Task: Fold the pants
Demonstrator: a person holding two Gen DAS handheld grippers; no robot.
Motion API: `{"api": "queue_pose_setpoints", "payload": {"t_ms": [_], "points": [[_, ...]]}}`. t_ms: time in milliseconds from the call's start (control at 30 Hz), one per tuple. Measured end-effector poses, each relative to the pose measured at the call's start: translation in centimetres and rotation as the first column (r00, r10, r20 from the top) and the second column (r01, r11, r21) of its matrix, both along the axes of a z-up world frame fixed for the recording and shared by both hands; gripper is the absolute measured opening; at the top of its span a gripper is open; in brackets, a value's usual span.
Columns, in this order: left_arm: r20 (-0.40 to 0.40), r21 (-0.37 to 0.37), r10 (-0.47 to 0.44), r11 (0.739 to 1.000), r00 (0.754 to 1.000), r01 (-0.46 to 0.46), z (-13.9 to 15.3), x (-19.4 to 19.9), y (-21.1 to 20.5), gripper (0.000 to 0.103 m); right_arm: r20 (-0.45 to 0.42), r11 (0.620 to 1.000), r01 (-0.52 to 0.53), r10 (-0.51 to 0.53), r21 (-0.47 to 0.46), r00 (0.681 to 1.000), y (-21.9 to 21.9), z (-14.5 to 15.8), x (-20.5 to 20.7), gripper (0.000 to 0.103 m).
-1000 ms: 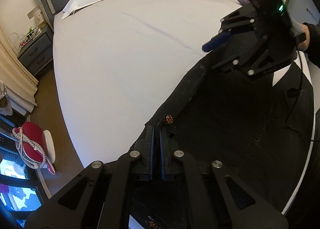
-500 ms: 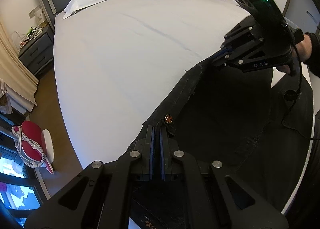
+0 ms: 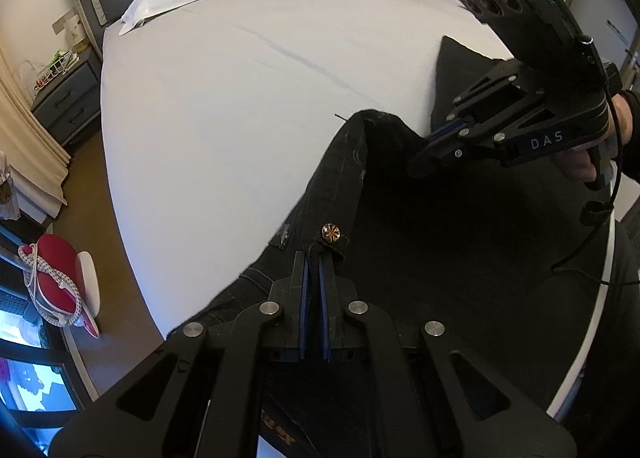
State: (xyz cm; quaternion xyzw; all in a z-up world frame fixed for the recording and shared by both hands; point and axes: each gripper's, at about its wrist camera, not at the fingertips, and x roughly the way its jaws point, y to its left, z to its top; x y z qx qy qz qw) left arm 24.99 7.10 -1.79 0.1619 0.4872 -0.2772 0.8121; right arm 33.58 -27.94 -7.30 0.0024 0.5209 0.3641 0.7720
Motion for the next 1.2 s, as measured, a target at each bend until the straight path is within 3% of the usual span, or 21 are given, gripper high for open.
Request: {"api": "queue_pose_setpoints", "payload": {"t_ms": [133, 267, 333, 400, 467, 567, 633, 700, 833, 1100, 1200], "points": [[-0.003, -0.001, -0.020, 1.000, 1.000, 0.020, 0.2, -2.1, 0.0, 0.004, 0.104, 0.989, -0.095, 0.107, -0.114, 0.989, 1.0, 1.1, -2.3, 0.007], [0.005, 0.016, -0.054, 0.998, 0.999, 0.054, 0.0, -5.0, -0.1, 0.004, 0.207, 0.916, -0.223, 0.302, -0.334, 0.931, 3.0, 1.7, -6.3, 0.007], [0.017, 0.036, -0.077, 0.996, 0.997, 0.077, -0.1, -7.0, -0.2, 0.004, 0.245, 0.834, -0.283, 0.433, -0.474, 0.867, 4.1, 1.4, -9.5, 0.007], [0.027, 0.056, -0.101, 0.993, 0.995, 0.099, -0.2, -9.2, -0.2, 0.004, 0.253, 0.768, -0.309, 0.514, -0.560, 0.820, 4.3, 0.9, -11.8, 0.007], [0.019, 0.053, -0.124, 0.991, 0.992, 0.123, -0.1, -10.9, 0.0, 0.004, 0.256, 0.677, -0.329, 0.612, -0.659, 0.748, 4.3, 0.2, -15.2, 0.006], [0.004, 0.085, -0.173, 0.981, 0.985, 0.173, -0.6, -13.9, -0.8, 0.004, 0.244, 0.556, -0.336, 0.724, -0.760, 0.646, 4.1, -1.2, -19.6, 0.006], [-0.002, 0.144, -0.226, 0.964, 0.974, 0.224, -1.3, -16.1, -1.9, 0.004, 0.215, 0.450, -0.324, 0.800, -0.832, 0.560, 4.5, -2.4, -22.5, 0.006], [-0.011, 0.182, -0.258, 0.950, 0.966, 0.256, -1.9, -17.5, -2.5, 0.004, 0.186, 0.385, -0.323, 0.843, -0.865, 0.505, 4.3, -3.1, -24.5, 0.006], [-0.028, 0.185, -0.281, 0.942, 0.959, 0.281, -2.0, -19.7, -2.8, 0.004, 0.159, 0.320, -0.309, 0.880, -0.896, 0.448, 3.8, -4.0, -27.0, 0.006], [-0.062, 0.237, -0.347, 0.906, 0.936, 0.352, -3.5, -24.2, -4.1, 0.004, 0.120, 0.248, -0.305, 0.916, -0.920, 0.383, 3.9, -5.5, -30.3, 0.006], [-0.079, 0.246, -0.377, 0.890, 0.923, 0.385, -4.2, -26.0, -3.7, 0.004, 0.110, 0.239, -0.322, 0.922, -0.916, 0.371, 3.8, -6.0, -32.0, 0.006]]}}
